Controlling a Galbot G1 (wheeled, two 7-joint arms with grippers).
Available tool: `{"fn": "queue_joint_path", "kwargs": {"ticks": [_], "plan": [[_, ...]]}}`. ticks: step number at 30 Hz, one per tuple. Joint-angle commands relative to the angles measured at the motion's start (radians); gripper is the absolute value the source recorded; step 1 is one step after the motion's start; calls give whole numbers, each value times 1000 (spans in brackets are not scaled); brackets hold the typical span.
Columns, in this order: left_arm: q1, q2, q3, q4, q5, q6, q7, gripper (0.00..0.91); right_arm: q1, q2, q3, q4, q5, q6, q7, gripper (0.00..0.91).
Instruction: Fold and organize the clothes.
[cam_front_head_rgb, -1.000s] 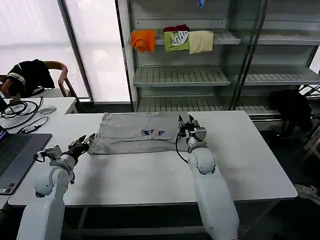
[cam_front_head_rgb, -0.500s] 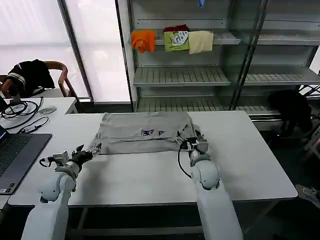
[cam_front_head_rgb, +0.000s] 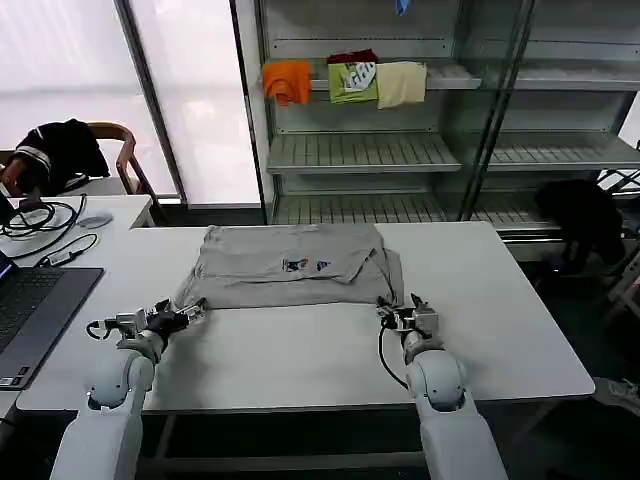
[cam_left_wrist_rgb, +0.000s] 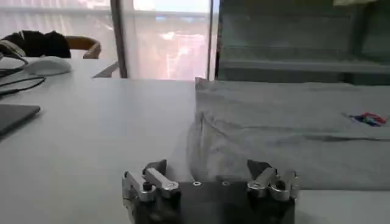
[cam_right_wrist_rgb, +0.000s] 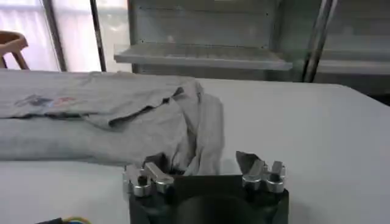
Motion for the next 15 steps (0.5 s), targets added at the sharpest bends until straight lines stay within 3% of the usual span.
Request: {"fn": "queue_joint_path", "kwargs": {"ticks": [1,15], "plan": [[3,-1,2,4,22,3,2,20,-29,-26,10,2,6,-20,-7,0],[20,4,-5,-14,-4,2,20,0,-17,-19,-7,33,69,2,-9,0]]}}
